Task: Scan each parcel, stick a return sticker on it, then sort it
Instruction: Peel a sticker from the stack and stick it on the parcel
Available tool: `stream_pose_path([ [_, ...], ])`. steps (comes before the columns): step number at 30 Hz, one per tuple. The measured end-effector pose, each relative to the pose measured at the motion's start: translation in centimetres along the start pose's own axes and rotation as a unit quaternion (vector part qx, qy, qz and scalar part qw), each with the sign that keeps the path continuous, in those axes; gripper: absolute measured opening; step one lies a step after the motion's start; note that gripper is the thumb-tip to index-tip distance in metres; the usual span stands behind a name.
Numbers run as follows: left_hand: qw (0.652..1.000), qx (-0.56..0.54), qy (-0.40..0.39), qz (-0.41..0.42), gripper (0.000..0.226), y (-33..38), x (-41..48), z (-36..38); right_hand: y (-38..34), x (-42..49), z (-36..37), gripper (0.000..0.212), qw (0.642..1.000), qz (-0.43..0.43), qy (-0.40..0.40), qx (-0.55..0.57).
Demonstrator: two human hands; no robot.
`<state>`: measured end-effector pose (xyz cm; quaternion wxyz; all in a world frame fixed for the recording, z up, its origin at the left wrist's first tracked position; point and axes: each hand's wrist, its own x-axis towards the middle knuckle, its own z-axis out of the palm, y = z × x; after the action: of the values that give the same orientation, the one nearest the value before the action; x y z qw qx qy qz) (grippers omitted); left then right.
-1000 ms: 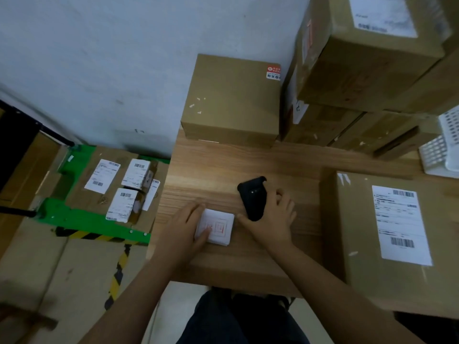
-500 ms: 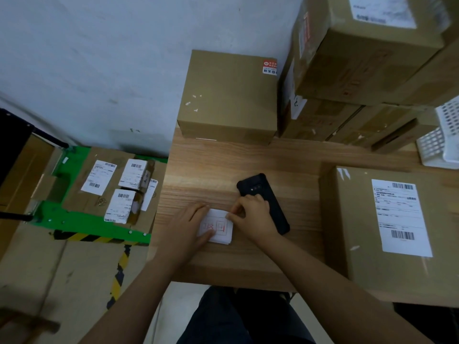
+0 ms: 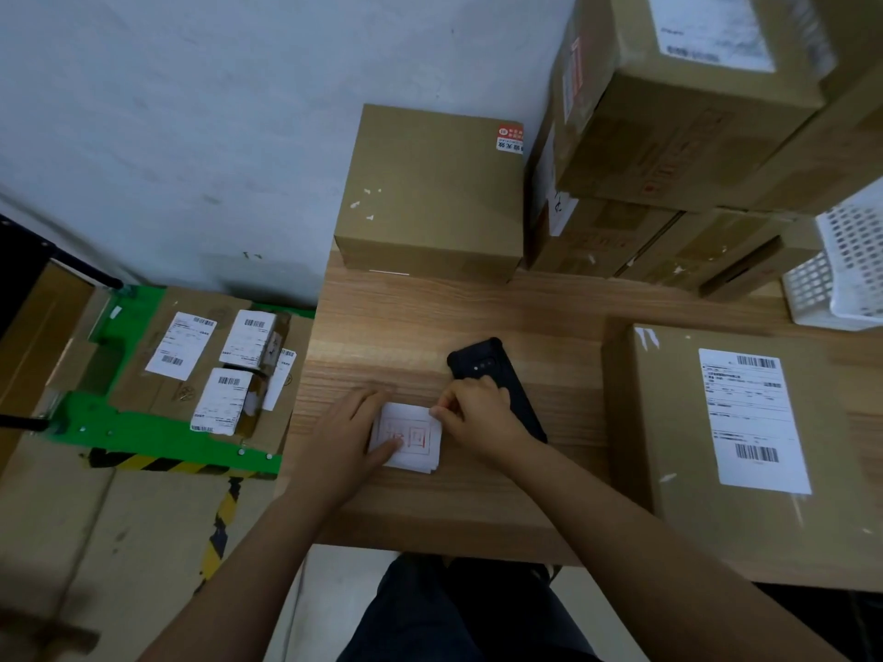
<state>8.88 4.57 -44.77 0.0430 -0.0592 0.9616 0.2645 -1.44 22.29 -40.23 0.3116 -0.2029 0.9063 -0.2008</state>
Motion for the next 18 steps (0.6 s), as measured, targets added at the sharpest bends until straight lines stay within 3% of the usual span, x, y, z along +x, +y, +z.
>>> stream_pose_path([
  [4,1.000,-0.001,-0.002,0.004,0.056,-0.1,0.0,0.1,-0.1,-0.2,0.4,0.021,0.999,0.002,-0.011,0.033],
  [8,1.000,-0.011,0.001,-0.004,0.056,0.1,0.1,0.1,-0.3,0.1,0.8,0.028,0.994,0.013,0.029,0.104],
  [11,1.000,-0.014,0.001,-0.011,0.057,0.0,0.0,0.2,-0.4,0.2,1.0,0.017,0.994,0.005,0.047,0.099],
  [18,1.000,-0.012,0.007,0.000,0.058,-0.4,0.1,0.5,0.5,0.2,1.8,0.028,0.997,-0.027,0.052,0.042],
])
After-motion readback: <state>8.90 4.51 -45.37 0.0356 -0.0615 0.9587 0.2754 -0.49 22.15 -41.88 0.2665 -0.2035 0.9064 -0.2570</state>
